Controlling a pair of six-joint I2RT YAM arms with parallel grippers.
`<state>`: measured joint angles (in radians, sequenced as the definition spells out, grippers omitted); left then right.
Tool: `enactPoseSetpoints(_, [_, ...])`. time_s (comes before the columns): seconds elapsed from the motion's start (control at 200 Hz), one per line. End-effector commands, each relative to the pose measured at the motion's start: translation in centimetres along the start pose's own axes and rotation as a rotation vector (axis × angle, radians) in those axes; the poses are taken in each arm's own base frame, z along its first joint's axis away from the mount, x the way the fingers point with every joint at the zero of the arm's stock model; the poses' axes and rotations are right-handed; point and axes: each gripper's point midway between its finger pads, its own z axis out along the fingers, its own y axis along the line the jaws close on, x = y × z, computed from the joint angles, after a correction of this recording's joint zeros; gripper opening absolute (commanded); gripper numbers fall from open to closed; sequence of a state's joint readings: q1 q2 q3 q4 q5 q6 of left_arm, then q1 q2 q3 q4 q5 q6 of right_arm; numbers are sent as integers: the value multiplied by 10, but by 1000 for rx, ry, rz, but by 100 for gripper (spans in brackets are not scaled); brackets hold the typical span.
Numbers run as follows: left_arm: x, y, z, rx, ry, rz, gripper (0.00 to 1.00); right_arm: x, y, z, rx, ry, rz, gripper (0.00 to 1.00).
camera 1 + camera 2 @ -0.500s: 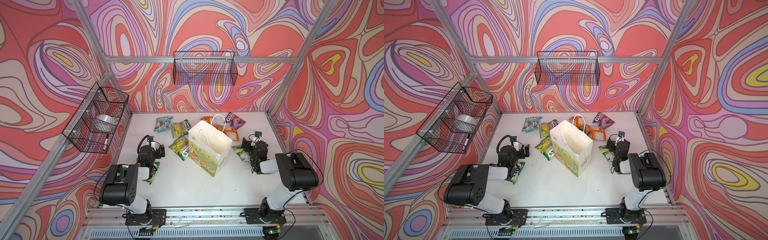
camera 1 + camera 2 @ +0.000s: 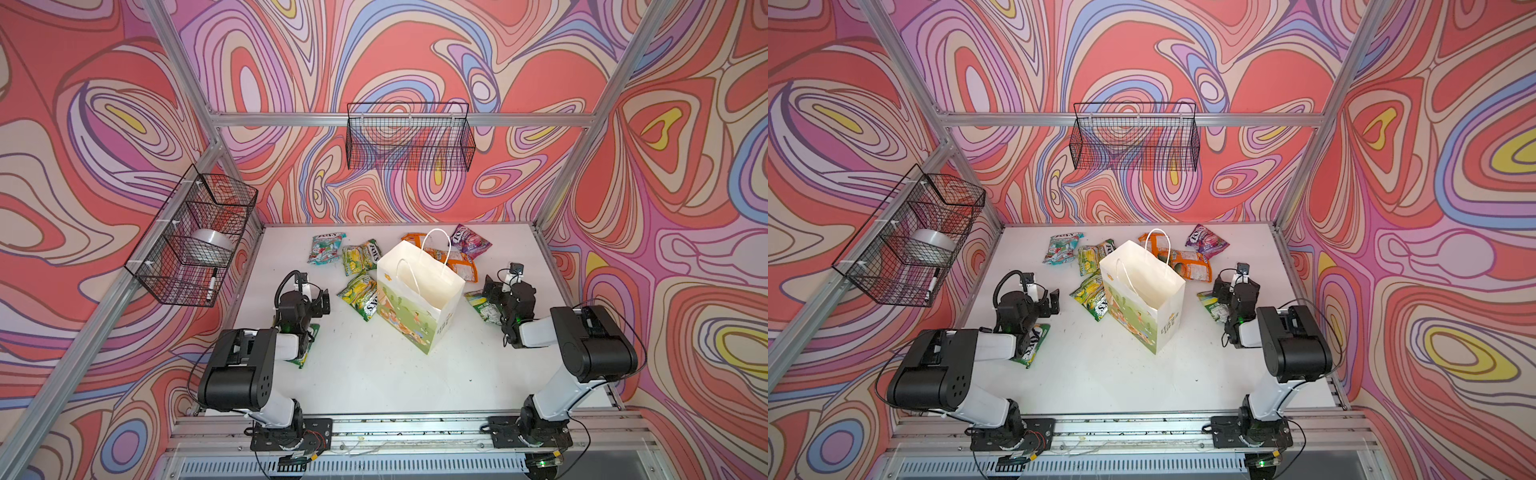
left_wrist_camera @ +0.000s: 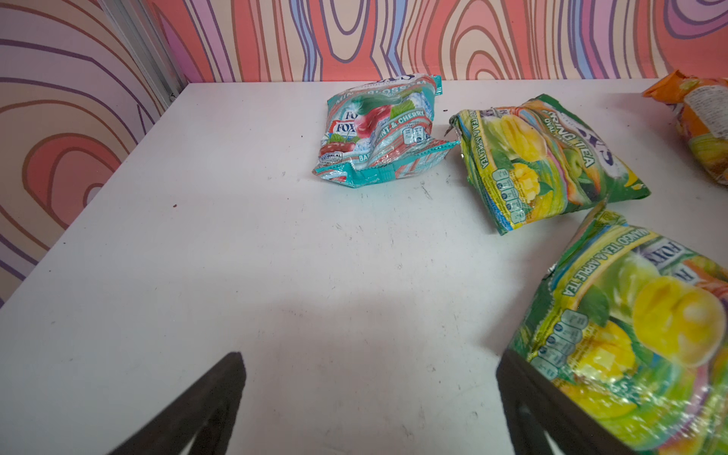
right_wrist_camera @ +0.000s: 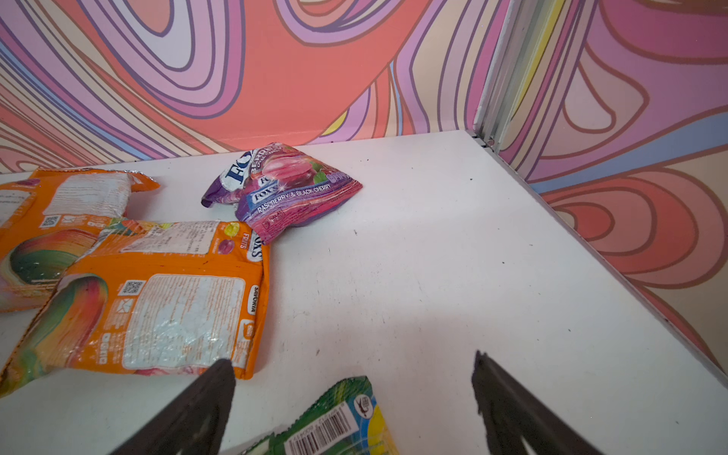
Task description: Place the snacks into the paper bag
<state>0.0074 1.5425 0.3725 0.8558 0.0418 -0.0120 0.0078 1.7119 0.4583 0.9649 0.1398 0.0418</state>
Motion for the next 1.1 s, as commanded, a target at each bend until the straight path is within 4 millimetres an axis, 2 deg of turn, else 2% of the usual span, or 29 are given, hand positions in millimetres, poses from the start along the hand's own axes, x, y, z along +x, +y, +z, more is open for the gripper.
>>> enactPoseSetpoints(0.0, [-8, 0, 2, 5, -18, -4, 100, 1, 4, 2, -11, 5, -10, 98])
enactPoseSetpoints(0.255, [-9, 0, 1, 5, -26, -2, 100, 1, 4, 2, -14, 4, -9, 99])
enactPoseSetpoints(0.396, [-10, 29, -12, -162, -91, -79, 100, 1, 4, 2, -13, 5, -8, 98])
enactPoseSetpoints(0.776, [-10, 30, -14, -166, -106, -82, 100, 1, 4, 2, -14, 3, -9, 98])
enactPoseSetpoints(0.956, [-11, 24, -6, -135, -58, -62, 100, 1, 5, 2, -19, 8, -4, 98])
enactPoseSetpoints(1.042, [-26, 31, -17, -177, -48, -72, 100, -20, -2, -11, 21, 5, -6, 99])
enactPoseSetpoints(1.092, [-36, 38, -31, -229, -61, -85, 100, -50, -11, -23, 80, 22, 26, 98])
